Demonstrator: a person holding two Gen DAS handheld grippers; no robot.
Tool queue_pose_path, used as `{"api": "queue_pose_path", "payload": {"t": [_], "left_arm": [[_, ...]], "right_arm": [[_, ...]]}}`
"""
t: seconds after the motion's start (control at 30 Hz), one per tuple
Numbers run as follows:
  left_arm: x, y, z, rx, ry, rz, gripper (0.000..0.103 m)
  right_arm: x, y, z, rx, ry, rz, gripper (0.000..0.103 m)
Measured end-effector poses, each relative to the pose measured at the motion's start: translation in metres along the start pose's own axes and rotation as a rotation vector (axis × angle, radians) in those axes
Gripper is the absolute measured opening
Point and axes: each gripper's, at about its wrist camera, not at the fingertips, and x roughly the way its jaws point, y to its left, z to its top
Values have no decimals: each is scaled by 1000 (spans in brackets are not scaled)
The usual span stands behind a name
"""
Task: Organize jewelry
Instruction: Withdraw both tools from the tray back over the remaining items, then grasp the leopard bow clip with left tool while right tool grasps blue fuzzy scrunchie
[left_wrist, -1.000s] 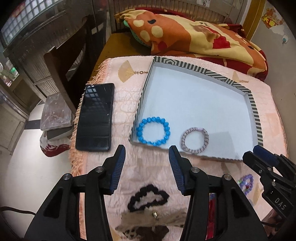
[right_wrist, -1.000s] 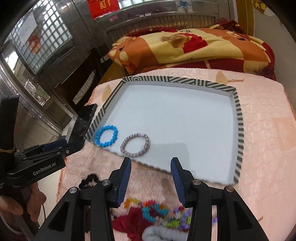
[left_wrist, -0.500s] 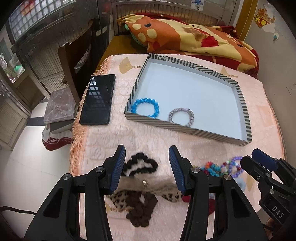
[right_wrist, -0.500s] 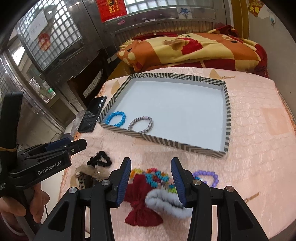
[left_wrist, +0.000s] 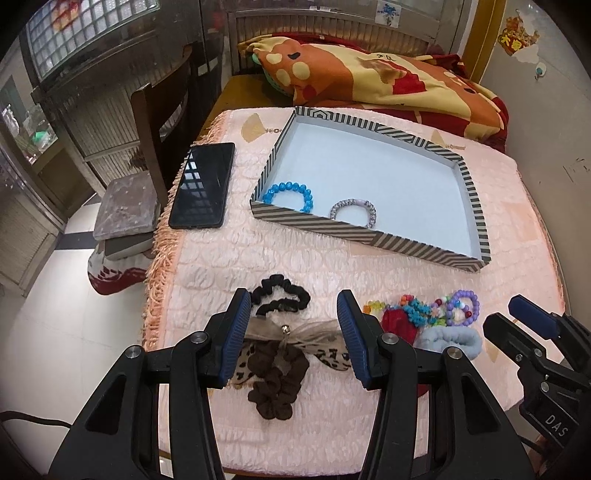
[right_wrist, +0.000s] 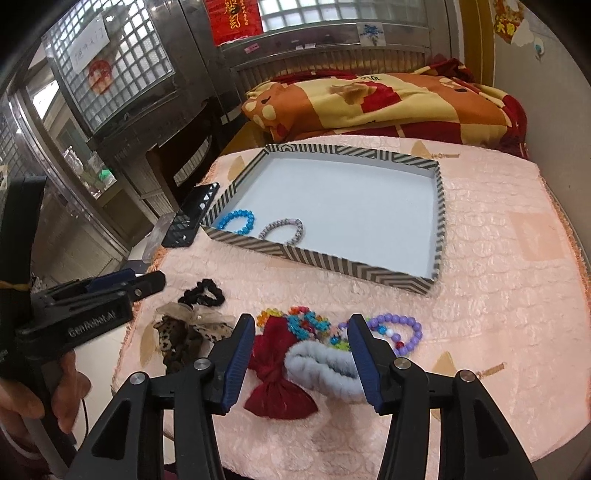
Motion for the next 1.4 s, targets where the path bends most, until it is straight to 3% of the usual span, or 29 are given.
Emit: {"api": "queue_pose_path", "payload": {"t": [0.37,0.57,0.67,0.83,1.17,1.4], "left_arm": [[4,30,-16,-78,57,-15,49],[10,54,-22,-150,88,-10,49],[13,68,-22,-196,101,-19,51],[13,80,-21,-240,108,-36,58],[38,62,-35,-199,216,-97,59],[58,44,-47,-108,239,-26,59]], "right_arm": [[17,-37,-46,9,92,-10,50],[29,-43,-52,12,113,6,50],[36,-40,-49,-15,118,5,62],[47,-40,-46,-44,132,0,63],[60,-46,-44,-44,166,-5,66],[67,-46,-42,-45,181,-5,67]]}}
